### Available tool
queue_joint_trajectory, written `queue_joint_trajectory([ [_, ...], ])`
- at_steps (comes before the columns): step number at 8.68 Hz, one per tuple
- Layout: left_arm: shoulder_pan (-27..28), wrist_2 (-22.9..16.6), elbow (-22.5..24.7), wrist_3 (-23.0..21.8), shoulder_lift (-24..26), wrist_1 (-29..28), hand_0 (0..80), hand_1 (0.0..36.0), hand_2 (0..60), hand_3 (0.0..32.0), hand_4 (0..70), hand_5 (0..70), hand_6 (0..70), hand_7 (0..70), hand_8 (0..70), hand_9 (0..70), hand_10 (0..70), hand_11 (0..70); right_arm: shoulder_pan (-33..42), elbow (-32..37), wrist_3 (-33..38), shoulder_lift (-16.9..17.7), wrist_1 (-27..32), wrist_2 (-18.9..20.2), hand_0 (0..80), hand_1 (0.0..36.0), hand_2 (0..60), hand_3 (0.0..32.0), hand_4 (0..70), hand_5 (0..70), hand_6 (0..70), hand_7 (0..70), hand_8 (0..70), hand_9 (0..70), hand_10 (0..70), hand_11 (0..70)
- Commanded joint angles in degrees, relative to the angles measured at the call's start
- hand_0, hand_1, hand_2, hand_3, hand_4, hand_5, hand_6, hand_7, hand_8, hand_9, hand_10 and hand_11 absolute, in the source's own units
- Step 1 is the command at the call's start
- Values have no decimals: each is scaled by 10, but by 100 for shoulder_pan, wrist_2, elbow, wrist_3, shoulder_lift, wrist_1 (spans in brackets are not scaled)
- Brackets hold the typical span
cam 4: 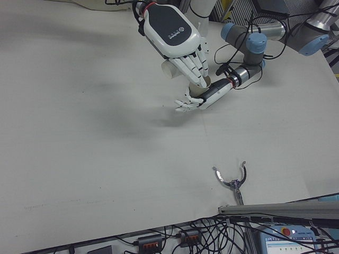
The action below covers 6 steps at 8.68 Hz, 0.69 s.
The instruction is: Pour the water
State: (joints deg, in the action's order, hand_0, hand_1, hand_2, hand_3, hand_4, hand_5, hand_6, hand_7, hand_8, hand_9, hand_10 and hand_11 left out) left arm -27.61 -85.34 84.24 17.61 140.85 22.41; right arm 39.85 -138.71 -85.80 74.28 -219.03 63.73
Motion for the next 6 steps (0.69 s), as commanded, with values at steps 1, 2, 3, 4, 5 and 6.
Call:
queue_joint_trajectory([
  [1,-86,0,-13,-3,-92,0,800,257,50,0,700,700,284,233,168,131,99,155,354,20,203,51,9,-53,800,360,503,0,321,180,374,362,154,168,0,1],
  [2,-339,-44,40,-99,-389,-8,800,250,49,0,700,700,282,231,166,130,99,154,653,81,1092,69,44,-245,800,360,498,0,318,177,380,373,171,193,0,13],
  [3,-750,-70,258,-352,-888,-69,800,236,48,0,700,700,277,226,165,128,99,152,917,316,2284,104,53,-508,800,360,482,0,353,174,387,381,203,234,13,54],
  [4,-1207,-88,582,-363,-1615,-174,800,212,41,0,700,700,272,221,163,126,99,150,1146,675,3192,130,62,-580,800,360,494,0,388,167,366,387,223,265,36,83],
  [5,-1777,-227,724,-389,-2336,-471,800,202,38,0,700,700,267,218,159,123,97,147,1348,992,3706,156,306,-581,800,360,485,0,346,164,351,378,224,267,33,80],
  [6,-2366,-272,830,-390,-2926,-709,800,200,49,0,700,700,266,216,156,119,97,147,1515,1265,4024,366,926,-659,800,360,469,0,314,163,329,350,237,284,44,95],
])
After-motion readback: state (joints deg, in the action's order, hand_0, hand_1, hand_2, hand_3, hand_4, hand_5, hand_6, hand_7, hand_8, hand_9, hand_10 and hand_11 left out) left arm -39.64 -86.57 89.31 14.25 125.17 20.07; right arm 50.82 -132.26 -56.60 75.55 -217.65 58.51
